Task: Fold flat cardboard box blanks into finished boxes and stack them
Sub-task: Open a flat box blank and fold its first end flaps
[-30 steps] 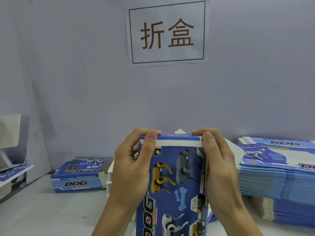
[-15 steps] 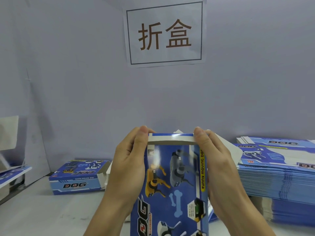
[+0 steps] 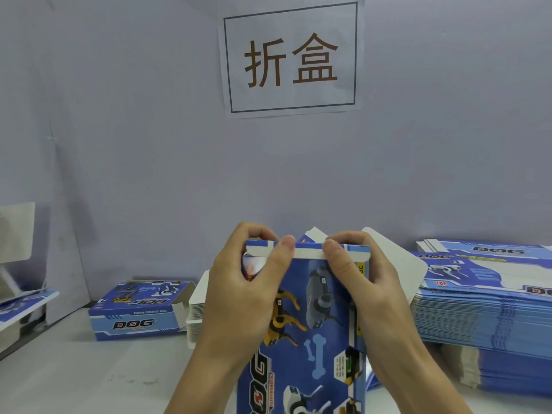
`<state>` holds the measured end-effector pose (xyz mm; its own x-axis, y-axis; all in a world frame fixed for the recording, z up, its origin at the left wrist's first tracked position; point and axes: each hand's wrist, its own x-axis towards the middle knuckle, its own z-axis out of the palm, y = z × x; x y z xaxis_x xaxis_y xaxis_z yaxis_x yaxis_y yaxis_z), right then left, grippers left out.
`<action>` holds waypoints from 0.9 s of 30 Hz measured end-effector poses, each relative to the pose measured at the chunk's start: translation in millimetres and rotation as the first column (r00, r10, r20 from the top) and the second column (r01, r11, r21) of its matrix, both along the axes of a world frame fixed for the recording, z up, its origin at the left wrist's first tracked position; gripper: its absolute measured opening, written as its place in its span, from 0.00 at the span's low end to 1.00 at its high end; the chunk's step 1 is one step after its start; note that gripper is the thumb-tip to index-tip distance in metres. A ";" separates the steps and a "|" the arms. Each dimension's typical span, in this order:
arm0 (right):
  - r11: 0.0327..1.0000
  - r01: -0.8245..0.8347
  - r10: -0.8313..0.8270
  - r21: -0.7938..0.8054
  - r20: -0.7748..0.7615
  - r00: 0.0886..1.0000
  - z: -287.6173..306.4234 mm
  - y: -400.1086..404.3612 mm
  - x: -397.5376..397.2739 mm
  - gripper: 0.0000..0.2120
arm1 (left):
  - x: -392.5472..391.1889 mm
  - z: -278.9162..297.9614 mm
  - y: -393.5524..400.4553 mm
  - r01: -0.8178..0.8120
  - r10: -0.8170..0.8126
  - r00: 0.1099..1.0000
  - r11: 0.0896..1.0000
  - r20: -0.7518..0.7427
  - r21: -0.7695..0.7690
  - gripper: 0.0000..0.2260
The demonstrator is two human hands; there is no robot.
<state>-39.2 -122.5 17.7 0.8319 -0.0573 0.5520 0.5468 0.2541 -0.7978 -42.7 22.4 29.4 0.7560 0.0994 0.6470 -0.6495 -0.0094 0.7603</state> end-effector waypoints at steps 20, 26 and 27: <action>0.990 -0.127 0.134 0.068 -0.109 0.985 5.9 -5.6 -5.0 0.08 | -2.7 -3.4 -1.9 0.105 -0.108 0.994 0.989 -0.019 -0.103 0.13; 0.961 -0.238 0.240 0.143 0.007 0.971 -0.6 -11.4 -4.6 0.14 | 2.0 -3.6 10.7 0.252 -0.254 0.967 0.961 0.005 -0.115 0.08; 0.966 -0.228 0.226 0.118 0.033 0.974 -2.3 -12.0 -4.7 0.18 | 1.7 -3.3 12.4 0.249 -0.247 0.969 0.965 0.030 -0.084 0.10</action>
<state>-44.0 -134.5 15.4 0.8201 0.0647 0.5685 0.4786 0.4670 -0.7435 -41.0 34.8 26.1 0.7519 -0.0333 0.6584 -0.6373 0.2192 0.7388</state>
